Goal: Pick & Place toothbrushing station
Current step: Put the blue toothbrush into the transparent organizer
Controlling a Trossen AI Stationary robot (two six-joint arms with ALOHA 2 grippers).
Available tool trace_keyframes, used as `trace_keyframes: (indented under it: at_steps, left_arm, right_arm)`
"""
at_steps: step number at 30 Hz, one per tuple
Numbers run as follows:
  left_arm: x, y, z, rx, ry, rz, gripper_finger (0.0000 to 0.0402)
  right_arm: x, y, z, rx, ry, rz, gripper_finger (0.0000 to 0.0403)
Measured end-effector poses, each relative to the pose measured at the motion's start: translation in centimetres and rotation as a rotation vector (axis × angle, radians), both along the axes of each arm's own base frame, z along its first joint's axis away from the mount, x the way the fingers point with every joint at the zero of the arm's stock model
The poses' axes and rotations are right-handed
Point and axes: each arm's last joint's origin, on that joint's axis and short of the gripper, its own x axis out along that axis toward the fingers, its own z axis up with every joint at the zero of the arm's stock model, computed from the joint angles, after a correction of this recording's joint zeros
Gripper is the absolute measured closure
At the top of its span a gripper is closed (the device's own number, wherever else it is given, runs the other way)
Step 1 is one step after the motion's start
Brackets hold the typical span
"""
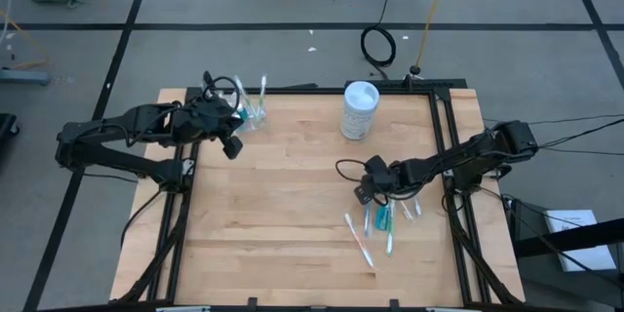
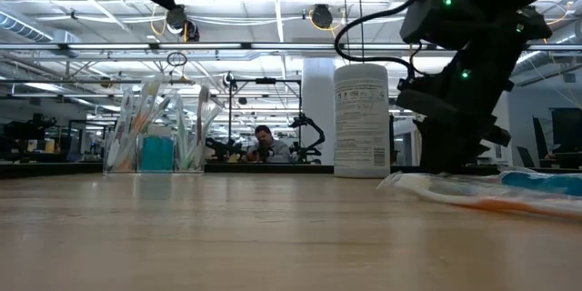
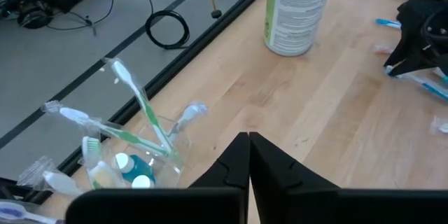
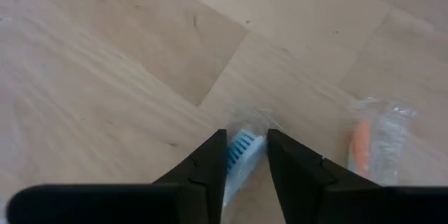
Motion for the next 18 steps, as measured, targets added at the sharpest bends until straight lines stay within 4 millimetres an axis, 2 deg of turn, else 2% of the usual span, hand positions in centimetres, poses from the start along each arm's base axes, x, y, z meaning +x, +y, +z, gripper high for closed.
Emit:
trace_keyframes:
  at_steps: [4, 7, 11, 15, 18]
  left_arm:
    - [0.0, 0.0, 0.0, 0.000, 0.000, 0.000, 0.0397]
    - [0.0, 0.0, 0.0, 0.010, 0.007, -0.008, 0.0386]
    - [-0.9, 0.0, 0.5, 0.063, -0.004, 0.006, 0.0385]
    - [-2.6, -0.1, 1.6, 0.082, -0.075, 0.010, 0.0398]
    - [-3.6, -0.2, 2.0, 0.076, -0.110, -0.001, 0.0393]
  right_arm:
    - [-0.5, 0.0, -1.0, -0.017, -0.062, 0.000, 0.0352]
    - [0.0, 0.0, -1.2, -0.046, -0.163, 0.034, 0.0387]
    - [1.0, 0.3, -0.9, -0.054, -0.331, 0.140, 0.0386]
    - [2.4, 0.6, 0.8, -0.148, -0.550, 0.248, 0.0376]
    - [3.2, 0.6, 2.3, -0.263, -0.691, 0.307, 0.0385]
